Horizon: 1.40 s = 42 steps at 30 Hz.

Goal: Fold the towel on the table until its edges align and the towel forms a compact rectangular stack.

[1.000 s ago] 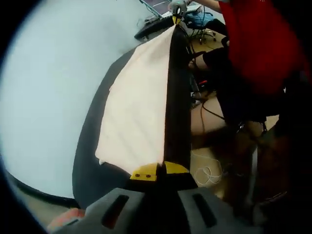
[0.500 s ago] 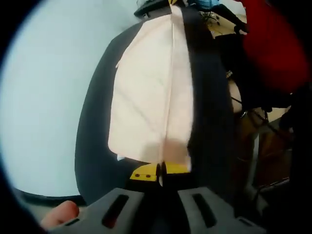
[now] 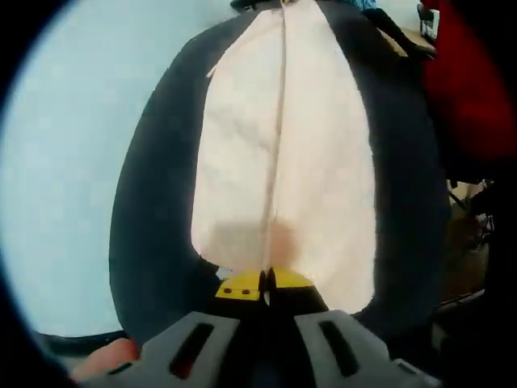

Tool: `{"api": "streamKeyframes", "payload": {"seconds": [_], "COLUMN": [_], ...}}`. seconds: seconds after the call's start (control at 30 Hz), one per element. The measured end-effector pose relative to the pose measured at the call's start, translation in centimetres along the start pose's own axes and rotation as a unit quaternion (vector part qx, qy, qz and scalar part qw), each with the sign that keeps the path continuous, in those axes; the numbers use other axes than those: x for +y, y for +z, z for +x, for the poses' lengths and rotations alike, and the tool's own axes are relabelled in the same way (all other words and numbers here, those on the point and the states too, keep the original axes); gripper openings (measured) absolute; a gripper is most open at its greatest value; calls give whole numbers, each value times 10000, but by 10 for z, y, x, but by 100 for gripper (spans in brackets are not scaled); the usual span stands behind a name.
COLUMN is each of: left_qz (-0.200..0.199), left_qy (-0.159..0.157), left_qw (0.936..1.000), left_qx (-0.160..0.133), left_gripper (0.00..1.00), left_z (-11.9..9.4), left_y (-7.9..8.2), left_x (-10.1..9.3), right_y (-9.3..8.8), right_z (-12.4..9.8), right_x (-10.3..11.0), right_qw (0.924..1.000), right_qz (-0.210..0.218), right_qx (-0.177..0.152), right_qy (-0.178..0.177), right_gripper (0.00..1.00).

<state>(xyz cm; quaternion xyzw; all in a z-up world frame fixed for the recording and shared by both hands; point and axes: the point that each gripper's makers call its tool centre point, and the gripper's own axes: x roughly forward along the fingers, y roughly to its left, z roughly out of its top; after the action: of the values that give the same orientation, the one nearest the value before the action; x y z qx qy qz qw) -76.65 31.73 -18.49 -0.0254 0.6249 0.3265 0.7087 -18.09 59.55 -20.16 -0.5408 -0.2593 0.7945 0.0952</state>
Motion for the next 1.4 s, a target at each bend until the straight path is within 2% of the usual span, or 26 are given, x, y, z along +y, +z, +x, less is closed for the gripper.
{"api": "streamKeyframes", "payload": {"seconds": [0.1,0.17,0.27,0.37,0.4,0.6,0.73,0.87,0.93,1.0,1.07,1.1,1.13,1.2,1.23,1.27,1.3,1.33,1.37,1.4], "left_qz": [-85,-193,-350,-440,-438,-725,-946,-1434,-1600,-2001,-2044,-2125,-2109,-2209,-2331,-2386,-2589,-3005,-3279,-3507], "left_qy": [79,235,559,812,1019,1323,1409,1456,1463,1562,1624,1742,1736,1583,1374,1197,1192,1294,1377,1472], "left_qw": [9999,9995,9977,9955,9936,9883,9850,9774,9747,9649,9628,9587,9589,9589,9589,9581,9513,9365,9248,9125], "left_qx": [14,15,-148,-190,-198,-243,-315,-532,-548,-669,-699,-738,-766,-810,-858,-1036,-1174,-1264,-1348,-1504], "left_gripper": [0,0,0,0,0,0,0,0,0,0,0,0,0,2,7,18,25,33,39,38], "left_z": [9,12,18,20,20,27,31,36,42,46,52,53,56,64,68,69,67,62,56,48], "left_y": [0,0,4,10,11,12,11,12,8,6,5,8,9,10,12,14,12,6,1,-4], "left_x": [13,22,44,56,65,93,107,113,119,128,131,131,129,120,111,107,108,110,113,118], "right_y": [5,6,1,2,1,7,6,4,5,5,8,8,8,6,-2,-12,-13,-11,-13,-13], "right_z": [10,14,21,26,29,41,51,57,60,68,72,74,75,88,91,90,89,91,87,83], "right_x": [-6,-12,-27,-35,-41,-61,-79,-100,-100,-107,-112,-115,-117,-116,-108,-103,-110,-105,-105,-110], "right_qw": [9999,9998,9996,9995,9994,9985,9968,9939,9928,9916,9903,9891,9878,9869,9864,9851,9807,9814,9669,9560], "right_qz": [-77,-75,-8,110,135,250,344,545,622,624,531,573,610,653,729,701,829,1294,2187,2665], "right_qx": [130,160,235,205,188,173,214,174,193,252,328,317,331,427,647,941,841,610,444,195], "right_qy": [-21,-40,-155,-221,-272,-447,-685,-946,-1001,-1101,-1243,-1320,-1396,-1410,-1321,-1255,-1560,-1284,-1234,-1214], "right_gripper": [0,0,0,0,0,0,0,0,0,0,0,0,0,0,2,9,10,9,11,15]}}
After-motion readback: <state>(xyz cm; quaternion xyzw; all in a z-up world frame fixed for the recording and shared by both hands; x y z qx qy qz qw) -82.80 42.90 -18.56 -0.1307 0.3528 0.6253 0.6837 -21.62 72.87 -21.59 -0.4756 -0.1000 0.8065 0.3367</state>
